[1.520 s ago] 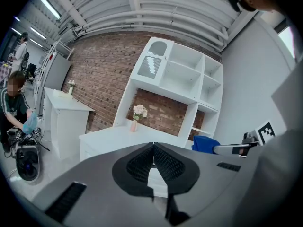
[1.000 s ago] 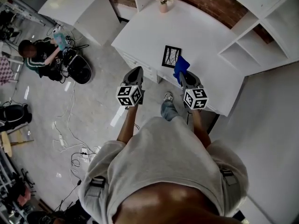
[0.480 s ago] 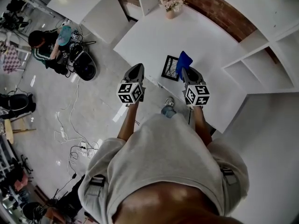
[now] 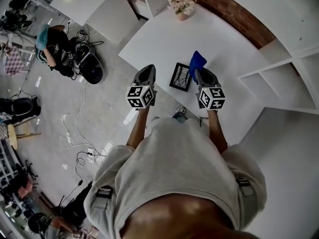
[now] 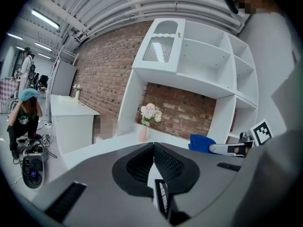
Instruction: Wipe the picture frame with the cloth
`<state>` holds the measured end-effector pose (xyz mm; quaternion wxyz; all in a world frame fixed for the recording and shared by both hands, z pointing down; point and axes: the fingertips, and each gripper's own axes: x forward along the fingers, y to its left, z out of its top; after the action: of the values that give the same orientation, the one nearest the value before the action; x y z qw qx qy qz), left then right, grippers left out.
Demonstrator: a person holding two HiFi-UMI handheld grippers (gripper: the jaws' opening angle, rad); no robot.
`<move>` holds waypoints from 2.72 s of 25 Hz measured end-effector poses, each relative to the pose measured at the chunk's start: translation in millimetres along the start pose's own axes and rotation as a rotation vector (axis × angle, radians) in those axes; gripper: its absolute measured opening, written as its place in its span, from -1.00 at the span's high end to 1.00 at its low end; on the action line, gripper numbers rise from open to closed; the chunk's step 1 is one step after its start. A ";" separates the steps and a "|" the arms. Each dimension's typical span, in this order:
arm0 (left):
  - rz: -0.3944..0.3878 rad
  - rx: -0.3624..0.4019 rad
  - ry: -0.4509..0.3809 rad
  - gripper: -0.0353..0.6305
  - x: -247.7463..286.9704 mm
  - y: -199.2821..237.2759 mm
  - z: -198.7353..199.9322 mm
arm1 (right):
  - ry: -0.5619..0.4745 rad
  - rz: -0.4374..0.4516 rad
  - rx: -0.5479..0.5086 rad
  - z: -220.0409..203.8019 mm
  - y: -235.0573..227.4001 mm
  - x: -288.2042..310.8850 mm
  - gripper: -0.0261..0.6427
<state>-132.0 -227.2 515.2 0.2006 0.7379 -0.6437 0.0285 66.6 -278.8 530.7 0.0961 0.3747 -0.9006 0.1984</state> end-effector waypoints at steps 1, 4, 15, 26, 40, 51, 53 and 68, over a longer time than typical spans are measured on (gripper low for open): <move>0.000 -0.002 0.005 0.85 2.4 0.9 -0.8 | 0.003 0.000 0.003 -0.5 -1.5 2.1 0.73; -0.004 -0.007 0.023 0.84 8.4 5.2 -6.4 | 0.016 -0.009 0.013 -5.5 -4.6 7.3 0.73; -0.135 -0.024 0.095 0.85 48.9 27.5 -13.9 | 0.067 -0.123 0.047 -19.6 -3.3 29.2 0.73; -0.247 -0.047 0.192 0.85 63.4 29.4 -51.1 | 0.138 -0.197 0.097 -56.7 10.8 32.7 0.73; -0.272 -0.067 0.264 0.85 51.7 32.1 -81.1 | 0.201 -0.170 0.156 -90.7 32.8 52.9 0.73; -0.287 -0.065 0.269 0.84 43.4 24.2 -87.4 | 0.207 -0.093 0.178 -92.7 44.0 101.7 0.73; -0.283 -0.068 0.269 0.85 43.1 25.6 -85.6 | 0.217 -0.084 0.170 -92.1 43.5 110.5 0.73; -0.271 -0.072 0.275 0.85 40.8 24.8 -91.4 | 0.347 -0.159 0.170 -127.1 -0.3 115.8 0.73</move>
<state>-129.2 -237.3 617.8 0.3151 0.7993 -0.5056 0.0787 -11.3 -298.2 682.8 0.2330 0.4118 -0.8180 0.3270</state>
